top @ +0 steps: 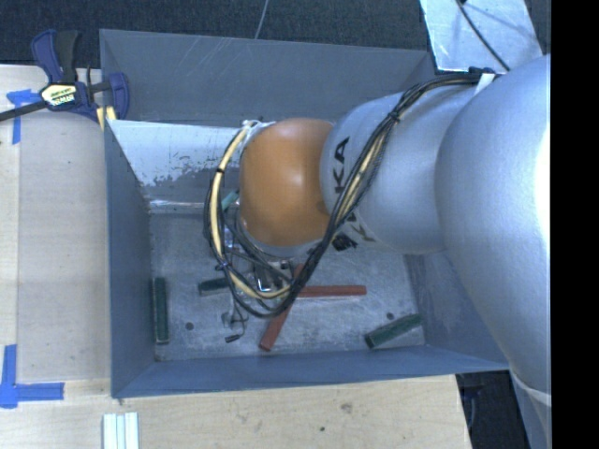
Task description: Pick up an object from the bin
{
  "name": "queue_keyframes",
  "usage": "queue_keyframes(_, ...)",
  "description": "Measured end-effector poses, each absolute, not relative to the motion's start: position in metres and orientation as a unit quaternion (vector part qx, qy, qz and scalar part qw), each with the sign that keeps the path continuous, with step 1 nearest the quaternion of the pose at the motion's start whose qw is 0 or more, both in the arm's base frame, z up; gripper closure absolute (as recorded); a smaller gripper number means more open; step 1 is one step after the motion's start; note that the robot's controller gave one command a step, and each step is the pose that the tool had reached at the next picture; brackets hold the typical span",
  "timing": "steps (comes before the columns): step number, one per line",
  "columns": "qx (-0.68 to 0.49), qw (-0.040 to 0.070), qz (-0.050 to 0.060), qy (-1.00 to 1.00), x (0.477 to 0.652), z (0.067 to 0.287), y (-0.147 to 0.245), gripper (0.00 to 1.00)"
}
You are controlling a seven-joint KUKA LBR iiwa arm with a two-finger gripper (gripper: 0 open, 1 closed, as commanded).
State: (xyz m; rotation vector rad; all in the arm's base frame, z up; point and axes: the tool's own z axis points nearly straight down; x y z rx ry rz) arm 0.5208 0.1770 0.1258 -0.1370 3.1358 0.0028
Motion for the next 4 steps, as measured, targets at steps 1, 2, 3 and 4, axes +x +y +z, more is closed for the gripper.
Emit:
queue_keyframes(1, -0.123, 0.002, 0.0, 0.992, 0.556, 0.071, 0.092, 1.0)
queue_keyframes(2, -0.123, 0.002, 0.0, 0.992, 0.555, 0.07, 0.093, 0.0)
queue_keyframes(3, -0.123, 0.002, 0.0, 0.992, 0.555, 0.07, 0.093, 0.0)
queue_keyframes(4, -0.103, 0.001, 0.0, 0.995, 0.516, 0.07, 0.146, 0.0)
